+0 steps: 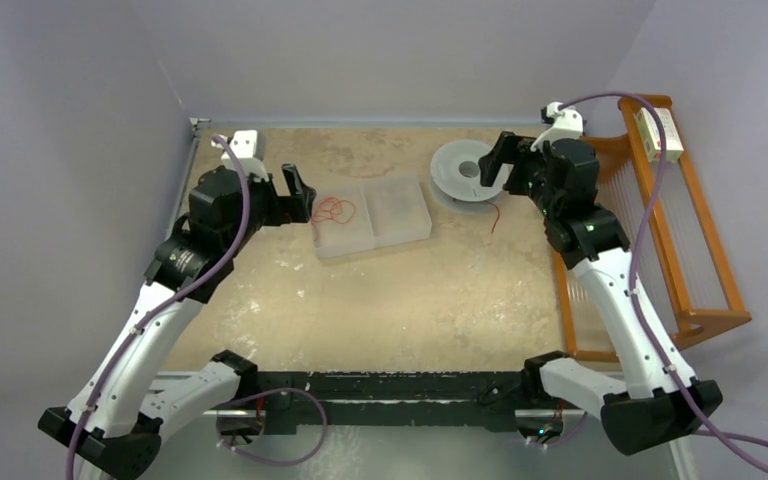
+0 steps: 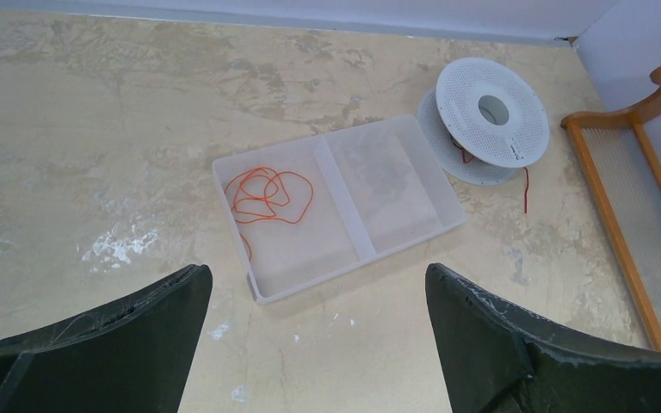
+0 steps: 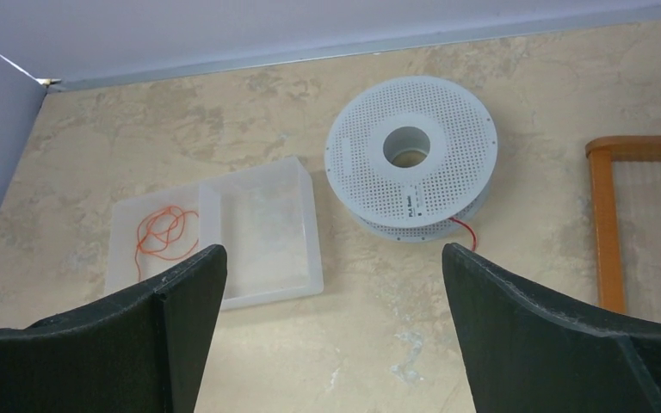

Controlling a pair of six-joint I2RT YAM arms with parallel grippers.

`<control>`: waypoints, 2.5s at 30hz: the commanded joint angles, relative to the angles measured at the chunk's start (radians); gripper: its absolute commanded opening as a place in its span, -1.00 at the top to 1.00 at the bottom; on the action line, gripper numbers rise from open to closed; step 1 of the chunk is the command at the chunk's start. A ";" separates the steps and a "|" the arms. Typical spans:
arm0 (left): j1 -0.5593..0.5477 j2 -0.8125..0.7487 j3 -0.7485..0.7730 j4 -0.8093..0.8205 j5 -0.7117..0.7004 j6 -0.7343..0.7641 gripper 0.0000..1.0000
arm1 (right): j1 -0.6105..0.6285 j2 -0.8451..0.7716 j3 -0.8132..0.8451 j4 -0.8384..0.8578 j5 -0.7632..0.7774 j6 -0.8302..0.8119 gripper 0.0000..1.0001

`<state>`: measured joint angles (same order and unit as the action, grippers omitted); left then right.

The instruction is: Wrap the cables

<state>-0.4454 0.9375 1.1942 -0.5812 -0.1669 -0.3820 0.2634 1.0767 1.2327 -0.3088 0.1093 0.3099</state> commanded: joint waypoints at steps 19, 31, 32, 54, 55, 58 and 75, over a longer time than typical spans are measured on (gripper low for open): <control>0.003 -0.003 -0.243 0.198 0.061 -0.004 -0.88 | -0.013 0.459 0.029 0.163 0.226 0.108 -0.85; 0.004 -0.008 -0.251 0.187 0.066 -0.002 -0.88 | -0.088 0.610 0.001 0.224 0.181 0.391 -0.91; 0.004 -0.007 -0.251 0.187 0.067 0.000 -0.88 | -0.091 0.617 -0.004 0.235 0.172 0.410 -0.90; 0.004 -0.015 -0.255 0.178 0.054 0.008 -0.88 | -0.119 0.610 -0.237 0.499 0.090 0.748 -0.77; 0.003 -0.015 -0.255 0.178 0.053 0.008 -0.88 | -0.120 0.606 -0.245 0.515 0.090 0.753 -0.75; 0.004 -0.014 -0.255 0.178 0.053 0.008 -0.88 | -0.123 0.604 -0.252 0.550 0.086 0.764 -0.71; 0.003 -0.012 -0.257 0.175 0.041 0.011 -0.88 | -0.131 0.656 -0.295 0.679 0.067 0.847 -0.52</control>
<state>-0.4454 0.9421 0.9421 -0.4351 -0.1101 -0.3962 0.1387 1.7214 0.9421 0.3008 0.1822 1.1187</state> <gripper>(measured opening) 0.940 0.768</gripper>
